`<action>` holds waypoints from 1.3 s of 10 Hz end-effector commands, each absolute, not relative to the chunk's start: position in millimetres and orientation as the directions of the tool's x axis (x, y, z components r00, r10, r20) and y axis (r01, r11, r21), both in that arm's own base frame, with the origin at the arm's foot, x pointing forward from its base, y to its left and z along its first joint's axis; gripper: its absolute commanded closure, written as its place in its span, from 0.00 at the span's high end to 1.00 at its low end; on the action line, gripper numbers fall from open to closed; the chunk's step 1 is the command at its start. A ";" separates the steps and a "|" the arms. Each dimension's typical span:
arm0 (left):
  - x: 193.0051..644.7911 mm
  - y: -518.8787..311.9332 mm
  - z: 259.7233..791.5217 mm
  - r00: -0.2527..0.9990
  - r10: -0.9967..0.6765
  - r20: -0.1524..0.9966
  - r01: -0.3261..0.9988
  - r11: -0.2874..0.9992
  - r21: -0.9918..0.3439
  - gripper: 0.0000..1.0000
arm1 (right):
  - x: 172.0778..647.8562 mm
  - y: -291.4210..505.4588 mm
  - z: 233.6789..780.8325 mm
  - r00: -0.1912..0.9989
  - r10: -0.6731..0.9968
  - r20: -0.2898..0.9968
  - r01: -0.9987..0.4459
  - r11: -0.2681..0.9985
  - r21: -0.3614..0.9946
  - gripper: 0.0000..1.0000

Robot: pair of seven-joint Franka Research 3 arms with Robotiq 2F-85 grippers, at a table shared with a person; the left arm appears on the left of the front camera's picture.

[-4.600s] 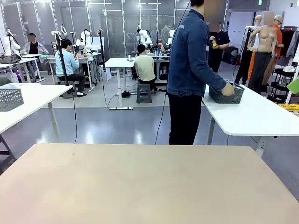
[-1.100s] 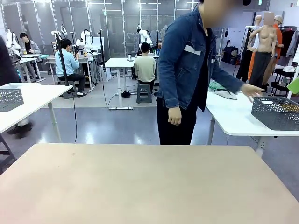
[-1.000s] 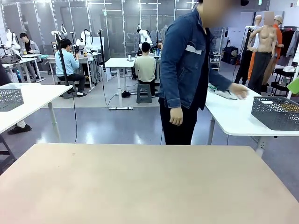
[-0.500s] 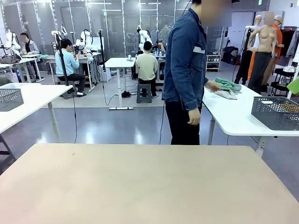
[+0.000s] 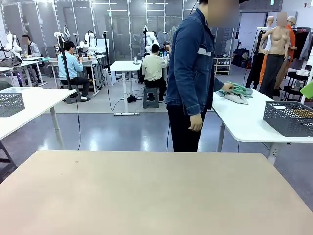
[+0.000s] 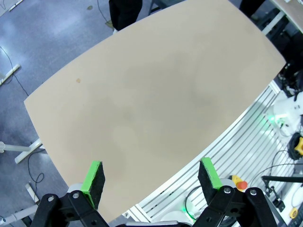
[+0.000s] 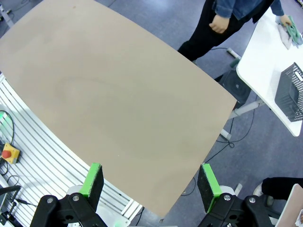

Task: Fold the towels and place them in the basket.
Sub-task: When a person lays out a Towel with hook on the table, fold it in half twice.

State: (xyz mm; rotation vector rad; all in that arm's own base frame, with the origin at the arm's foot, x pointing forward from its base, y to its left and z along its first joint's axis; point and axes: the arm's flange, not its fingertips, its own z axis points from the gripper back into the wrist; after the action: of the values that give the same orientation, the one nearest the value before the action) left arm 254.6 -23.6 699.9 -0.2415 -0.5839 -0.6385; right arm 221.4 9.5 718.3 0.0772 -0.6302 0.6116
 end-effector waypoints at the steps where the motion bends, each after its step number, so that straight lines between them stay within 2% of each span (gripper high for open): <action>1: 254.0 -24.1 701.6 0.644 -0.499 0.580 0.627 0.779 -0.026 1.00 | 220.4 8.2 718.2 0.638 0.516 0.571 -0.554 0.823 -0.125 1.00; 13: 254.0 -24.1 701.6 0.644 -0.499 0.580 0.627 0.779 -0.026 1.00 | 220.4 8.2 718.2 0.638 0.516 0.571 -0.554 0.823 -0.125 1.00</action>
State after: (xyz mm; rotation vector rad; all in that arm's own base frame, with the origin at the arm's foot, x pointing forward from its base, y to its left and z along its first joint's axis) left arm 254.6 -23.6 699.9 -0.2415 -0.5839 -0.6385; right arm 221.4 9.5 718.3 0.0772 -0.6302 0.6116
